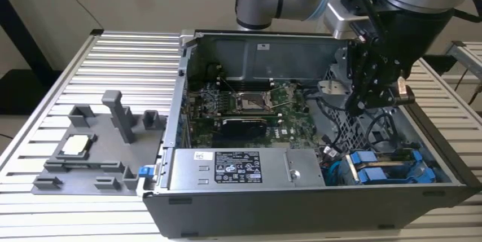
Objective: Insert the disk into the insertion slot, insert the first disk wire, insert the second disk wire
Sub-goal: 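Insert the first disk wire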
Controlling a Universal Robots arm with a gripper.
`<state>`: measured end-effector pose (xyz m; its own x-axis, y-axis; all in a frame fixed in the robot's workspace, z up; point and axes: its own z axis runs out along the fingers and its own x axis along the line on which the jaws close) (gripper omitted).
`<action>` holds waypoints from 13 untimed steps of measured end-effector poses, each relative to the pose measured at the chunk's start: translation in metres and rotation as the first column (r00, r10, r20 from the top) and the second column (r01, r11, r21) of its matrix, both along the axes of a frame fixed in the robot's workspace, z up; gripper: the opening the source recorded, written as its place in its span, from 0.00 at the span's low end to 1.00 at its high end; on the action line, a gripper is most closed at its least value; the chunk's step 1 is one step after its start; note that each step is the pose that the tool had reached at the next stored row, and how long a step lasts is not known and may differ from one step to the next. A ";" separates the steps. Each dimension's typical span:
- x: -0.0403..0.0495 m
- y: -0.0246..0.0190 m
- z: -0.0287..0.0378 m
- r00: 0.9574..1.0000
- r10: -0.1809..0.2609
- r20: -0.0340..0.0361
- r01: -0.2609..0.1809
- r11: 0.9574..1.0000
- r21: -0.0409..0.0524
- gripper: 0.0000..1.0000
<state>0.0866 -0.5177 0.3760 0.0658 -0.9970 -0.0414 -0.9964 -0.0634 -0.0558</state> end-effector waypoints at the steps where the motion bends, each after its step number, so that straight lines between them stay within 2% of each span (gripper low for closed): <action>1: 0.0000 0.0000 0.0000 1.000 0.000 0.001 0.000 1.000 0.000 0.18; 13: 0.0000 0.0000 0.0000 1.000 0.000 0.018 0.000 1.000 0.000 0.20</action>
